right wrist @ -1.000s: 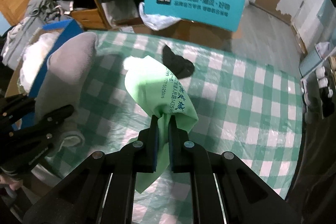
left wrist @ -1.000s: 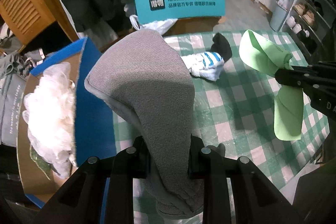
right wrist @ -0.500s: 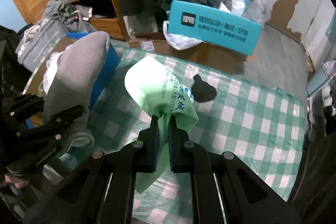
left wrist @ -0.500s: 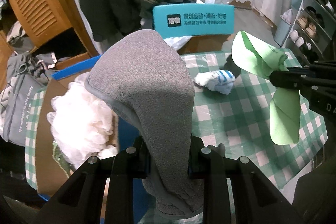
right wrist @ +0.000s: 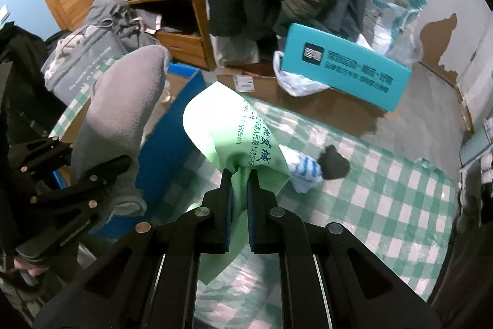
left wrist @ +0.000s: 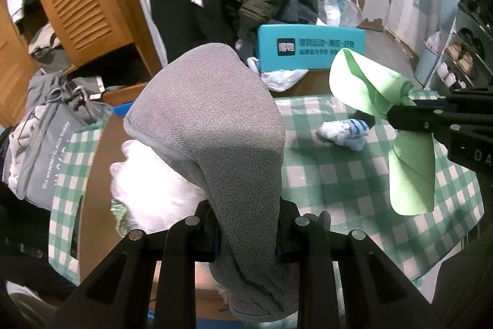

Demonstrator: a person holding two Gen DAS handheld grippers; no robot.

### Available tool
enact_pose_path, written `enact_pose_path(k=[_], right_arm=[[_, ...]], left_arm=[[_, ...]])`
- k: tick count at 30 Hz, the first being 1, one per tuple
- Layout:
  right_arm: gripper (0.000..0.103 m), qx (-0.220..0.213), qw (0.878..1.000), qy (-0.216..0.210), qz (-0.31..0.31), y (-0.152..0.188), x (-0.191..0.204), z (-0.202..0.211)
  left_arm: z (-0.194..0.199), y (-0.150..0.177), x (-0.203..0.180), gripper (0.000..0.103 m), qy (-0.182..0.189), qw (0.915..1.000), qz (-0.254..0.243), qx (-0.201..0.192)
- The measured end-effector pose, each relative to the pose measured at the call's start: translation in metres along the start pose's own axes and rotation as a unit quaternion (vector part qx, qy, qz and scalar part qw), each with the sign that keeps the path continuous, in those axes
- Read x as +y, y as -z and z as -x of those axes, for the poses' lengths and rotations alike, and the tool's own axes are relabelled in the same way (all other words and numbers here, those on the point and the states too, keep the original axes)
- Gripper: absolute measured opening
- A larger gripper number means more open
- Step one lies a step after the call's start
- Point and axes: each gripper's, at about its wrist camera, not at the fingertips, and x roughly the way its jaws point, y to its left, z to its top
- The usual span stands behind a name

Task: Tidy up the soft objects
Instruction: 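Lift the grey pad with the left tool while the right tool carries the green cloth to the box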

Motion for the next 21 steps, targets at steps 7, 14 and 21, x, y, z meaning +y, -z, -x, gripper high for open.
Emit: enact_pose_path(k=[7, 14, 21], right_arm=[[0.007, -0.002, 1.0, -0.014, 0.017, -0.014, 0.025, -0.007], [0.007, -0.004, 0.999, -0.031, 0.028, -0.028, 0.049, -0.013], [0.007, 0.003, 0.998, -0.046, 0.04, -0.04, 0.074, -0.027]], left_arm=[[0.006, 0.006, 0.029, 0.025, -0.009, 0.9997, 0.021, -0.006], [0.005, 0.015, 0.055, 0.025, -0.017, 0.999, 0.041, -0.003], [0.003, 0.025, 0.081, 0.025, -0.022, 0.9979, 0.062, 0.001]])
